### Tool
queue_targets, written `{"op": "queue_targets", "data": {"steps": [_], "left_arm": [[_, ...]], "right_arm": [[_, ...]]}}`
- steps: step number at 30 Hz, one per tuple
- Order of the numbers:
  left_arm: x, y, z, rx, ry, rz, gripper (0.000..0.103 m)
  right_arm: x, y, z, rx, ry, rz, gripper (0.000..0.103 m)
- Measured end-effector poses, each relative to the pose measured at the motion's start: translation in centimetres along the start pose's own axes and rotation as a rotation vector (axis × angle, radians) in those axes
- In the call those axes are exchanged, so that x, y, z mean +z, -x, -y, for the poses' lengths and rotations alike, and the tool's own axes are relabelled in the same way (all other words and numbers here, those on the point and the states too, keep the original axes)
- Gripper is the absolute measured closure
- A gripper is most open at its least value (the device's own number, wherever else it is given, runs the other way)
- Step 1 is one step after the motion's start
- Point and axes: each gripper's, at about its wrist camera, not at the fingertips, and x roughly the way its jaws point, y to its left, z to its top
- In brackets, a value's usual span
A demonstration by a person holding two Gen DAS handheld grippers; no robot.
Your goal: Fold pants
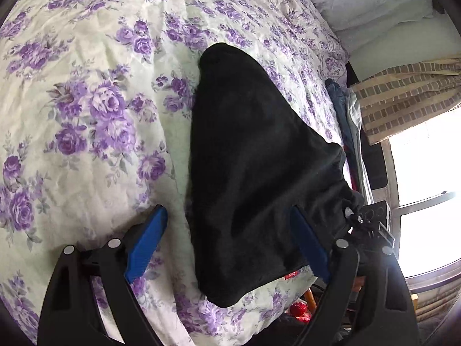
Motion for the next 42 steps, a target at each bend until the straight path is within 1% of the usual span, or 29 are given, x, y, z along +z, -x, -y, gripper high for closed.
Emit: {"op": "queue_targets", "data": {"steps": [2,3,5,11,14,17,20,22,24,27,31,33,36,37,39,42], "left_arm": [[0.1,0.2,-0.3,-0.047,0.012,-0.004,0.018],[0.2,0.2,-0.7,-0.082,0.032,-0.003,0.017],[0.4,0.2,-1.7,-0.119,0.079,-0.001,0.016],[-0.4,1.5,-4.0,-0.263,0.201,0.041,0.016],[-1.2,1.9,-4.7,-0.301,0.243,0.041,0.016],[-1.8,1.7,-4.4,-0.312,0.231,0.035,0.015],[-1.7,0.9,-4.2,-0.324,0.231,0.026,0.012],[-1.5,0.5,-4.1,-0.363,0.247,0.024,0.009],[-1.4,0.0,-4.1,-0.43,0.276,0.011,0.009],[-1.6,-1.6,-4.3,-0.553,0.36,-0.03,0.009],[-2.3,-4.5,-5.1,-0.68,0.487,-0.063,0.009],[-2.6,-5.7,-5.2,-0.722,0.523,-0.061,0.009],[-2.6,-5.7,-4.7,-0.719,0.51,-0.062,0.009],[-2.8,-5.3,-4.8,-0.706,0.521,-0.074,0.009],[-3.5,-4.1,-5.4,-0.708,0.525,-0.067,0.009],[-3.3,-4.4,-5.2,-0.667,0.506,-0.081,0.009]], "right_arm": [[0.2,0.1,-2.3,0.005,0.035,-0.004,0.081],[0.3,-0.1,-3.2,0.007,0.042,-0.008,0.081],[0.8,-0.9,-4.4,0.004,0.036,-0.019,0.081],[1.5,-1.2,-5.8,0.03,-0.09,0.001,0.081],[2.3,-2.2,-7.6,0.052,-0.112,-0.001,0.081],[3.2,-3.7,-9.7,0.073,-0.101,-0.014,0.081],[3.7,-4.5,-10.8,0.087,-0.088,-0.02,0.081],[3.9,-4.4,-10.9,0.1,-0.101,-0.013,0.081],[4.1,-4.1,-10.6,0.106,-0.11,0.003,0.081],[4.3,-3.7,-10.4,0.115,-0.123,0.024,0.081],[4.0,-3.0,-9.5,0.109,-0.134,0.04,0.081],[3.9,-2.6,-8.9,0.108,-0.154,0.055,0.081],[3.8,-1.6,-8.3,0.091,-0.174,0.081,0.081],[3.8,-1.3,-8.3,0.086,-0.18,0.088,0.081],[3.7,-0.8,-8.1,0.097,-0.193,0.099,0.081],[4.0,-0.8,-8.3,0.136,-0.225,0.116,0.081]]}}
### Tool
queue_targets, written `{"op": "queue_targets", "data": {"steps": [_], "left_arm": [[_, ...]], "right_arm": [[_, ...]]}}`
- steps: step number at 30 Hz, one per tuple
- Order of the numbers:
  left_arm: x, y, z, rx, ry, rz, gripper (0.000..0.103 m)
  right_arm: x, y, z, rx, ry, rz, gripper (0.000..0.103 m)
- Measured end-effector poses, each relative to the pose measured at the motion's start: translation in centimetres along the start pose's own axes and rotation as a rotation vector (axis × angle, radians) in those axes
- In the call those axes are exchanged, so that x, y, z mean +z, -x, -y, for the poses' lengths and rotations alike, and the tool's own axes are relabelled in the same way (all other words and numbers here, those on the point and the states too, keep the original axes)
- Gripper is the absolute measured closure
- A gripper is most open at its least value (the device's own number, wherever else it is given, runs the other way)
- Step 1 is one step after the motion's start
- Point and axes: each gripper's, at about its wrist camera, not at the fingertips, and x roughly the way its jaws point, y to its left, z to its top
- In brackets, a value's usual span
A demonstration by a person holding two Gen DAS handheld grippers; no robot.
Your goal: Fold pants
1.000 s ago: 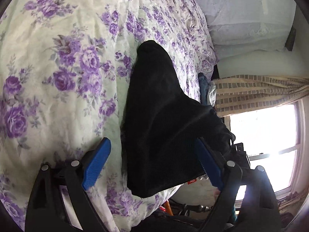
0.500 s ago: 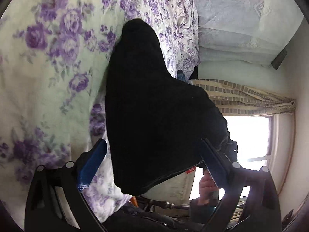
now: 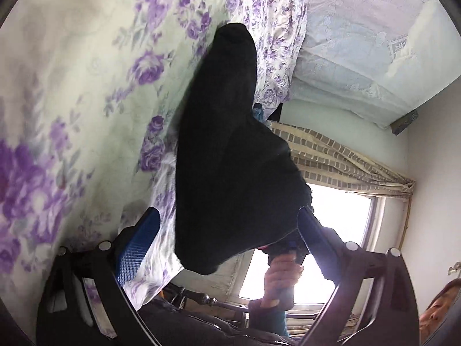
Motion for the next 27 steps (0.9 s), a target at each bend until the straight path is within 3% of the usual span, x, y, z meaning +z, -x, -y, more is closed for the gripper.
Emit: {"op": "queue_targets", "data": {"steps": [3,7,12,20,22,24,26,27], "left_arm": [[0.6,-1.8,0.5,0.047,-0.031,-0.025,0.008],[0.7,-3.2,0.5,-0.037,-0.057,-0.023,0.005],[1.7,-3.7,-0.4,-0.186,0.025,0.013,0.005],[2.4,-5.4,0.7,-0.184,0.016,0.005,0.005],[2.5,-5.7,1.0,-0.177,0.029,0.013,0.005],[2.2,-5.9,1.6,-0.12,-0.004,0.01,0.008],[1.6,-6.4,2.6,-0.028,-0.074,0.011,0.019],[1.3,-6.7,3.3,0.045,-0.123,0.011,0.033]], "right_arm": [[0.2,-1.5,-1.2,0.02,-0.002,-0.009,0.081],[0.1,-3.8,-2.6,0.055,0.004,-0.035,0.081],[0.0,-3.8,-2.4,0.047,-0.004,-0.031,0.081],[0.2,-1.0,-0.3,0.017,-0.03,0.016,0.081],[0.3,-0.1,0.8,0.018,-0.052,0.031,0.081],[0.5,0.8,1.3,-0.001,-0.041,0.038,0.081],[0.9,1.6,2.1,-0.015,-0.046,0.026,0.081],[1.2,2.1,2.2,-0.032,-0.029,0.02,0.081]]}}
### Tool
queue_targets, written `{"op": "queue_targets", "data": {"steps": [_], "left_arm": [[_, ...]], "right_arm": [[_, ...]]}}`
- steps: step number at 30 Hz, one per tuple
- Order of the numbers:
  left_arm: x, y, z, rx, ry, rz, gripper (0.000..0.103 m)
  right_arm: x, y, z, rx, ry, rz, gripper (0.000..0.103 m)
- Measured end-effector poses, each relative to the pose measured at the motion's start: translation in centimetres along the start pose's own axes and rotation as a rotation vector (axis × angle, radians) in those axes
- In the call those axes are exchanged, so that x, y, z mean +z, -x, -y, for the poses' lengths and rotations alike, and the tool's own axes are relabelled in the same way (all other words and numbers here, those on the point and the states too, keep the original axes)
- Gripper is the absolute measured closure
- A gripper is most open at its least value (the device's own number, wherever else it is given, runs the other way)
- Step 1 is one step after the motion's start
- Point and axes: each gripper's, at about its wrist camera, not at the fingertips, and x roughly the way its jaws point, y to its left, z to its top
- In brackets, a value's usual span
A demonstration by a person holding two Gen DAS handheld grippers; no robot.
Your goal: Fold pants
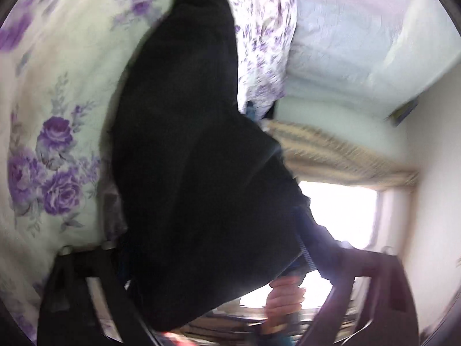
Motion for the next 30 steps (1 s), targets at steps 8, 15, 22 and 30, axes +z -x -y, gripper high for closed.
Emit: {"op": "queue_targets", "data": {"steps": [8,15,22,30], "left_arm": [[-1.6,-1.7,4.9,0.318,-0.193,0.087,0.081],[-3.2,-2.5,11.8,0.335,-0.245,0.25,0.082],[4.6,-1.8,24.0,0.37,-0.337,0.326,0.082],[20.9,-2.6,37.2,0.488,-0.6,0.384,0.082]], "right_arm": [[3.3,2.2,0.4,-0.183,0.207,-0.144,0.081],[9.2,2.4,-2.9,-0.07,0.263,-0.248,0.081],[16.8,-3.7,-11.7,0.004,0.352,-0.332,0.081],[26.7,-14.6,-26.4,0.042,0.635,-0.243,0.081]]}}
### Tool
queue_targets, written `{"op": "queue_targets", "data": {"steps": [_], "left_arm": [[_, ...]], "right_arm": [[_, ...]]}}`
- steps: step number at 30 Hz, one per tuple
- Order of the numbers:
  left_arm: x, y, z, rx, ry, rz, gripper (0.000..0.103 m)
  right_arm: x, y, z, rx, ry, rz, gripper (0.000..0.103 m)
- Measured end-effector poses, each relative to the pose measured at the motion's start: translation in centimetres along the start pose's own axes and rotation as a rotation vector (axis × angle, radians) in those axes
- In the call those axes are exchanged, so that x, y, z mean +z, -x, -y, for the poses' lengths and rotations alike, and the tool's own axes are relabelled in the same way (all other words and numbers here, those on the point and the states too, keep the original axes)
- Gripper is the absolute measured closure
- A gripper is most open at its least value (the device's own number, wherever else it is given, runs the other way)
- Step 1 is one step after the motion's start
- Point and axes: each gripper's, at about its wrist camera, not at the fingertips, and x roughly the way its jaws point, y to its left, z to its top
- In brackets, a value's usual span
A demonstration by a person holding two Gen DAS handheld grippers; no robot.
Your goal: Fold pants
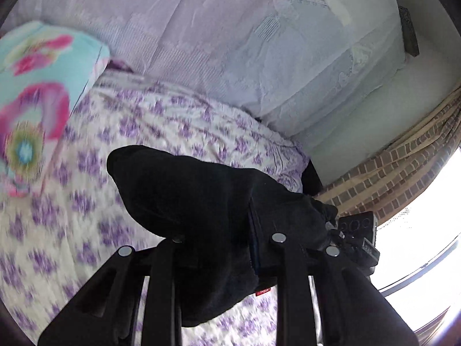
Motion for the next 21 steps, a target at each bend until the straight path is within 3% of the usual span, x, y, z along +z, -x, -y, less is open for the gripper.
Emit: {"op": "queue_targets", "data": {"steps": [2,4,6,8,11,13,17,21], "left_arm": [[4.6,-1.9,-0.9,0.005,-0.05,0.026,0.082],[7.2,-4.1,-2.5,-0.015,-0.083,0.058,0.081],[8.3,-7.1,-5.0,-0.028,-0.111,0.062,0.081],[7.1,-10.8,-8.6,0.014,-0.124,0.025,0.079],[2.5,-18.6,-15.9,0.17,-0.046,-0.173,0.08],[-1.4,-22.2,-20.0,0.224,0.005,-0.293,0.081],[-2.9,-21.3,-22.8,0.111,0.082,-0.232,0.074],[-2.8,-20.1,-21.5,0.148,0.01,-0.216,0.078]], "right_arm": [[3.3,-1.8,0.3,0.001,0.046,0.04,0.081],[5.2,-3.6,1.7,-0.006,0.099,0.076,0.081],[5.6,-5.4,5.6,-0.006,0.046,0.086,0.081],[4.3,-7.5,10.7,-0.077,-0.003,0.052,0.081],[0.2,-10.5,20.0,-0.252,-0.184,-0.061,0.081],[-2.7,-11.2,24.0,-0.306,-0.254,-0.117,0.081],[-4.6,-10.2,26.1,-0.233,-0.297,-0.089,0.081],[-3.6,-10.0,25.7,-0.199,-0.298,-0.101,0.081]]}}
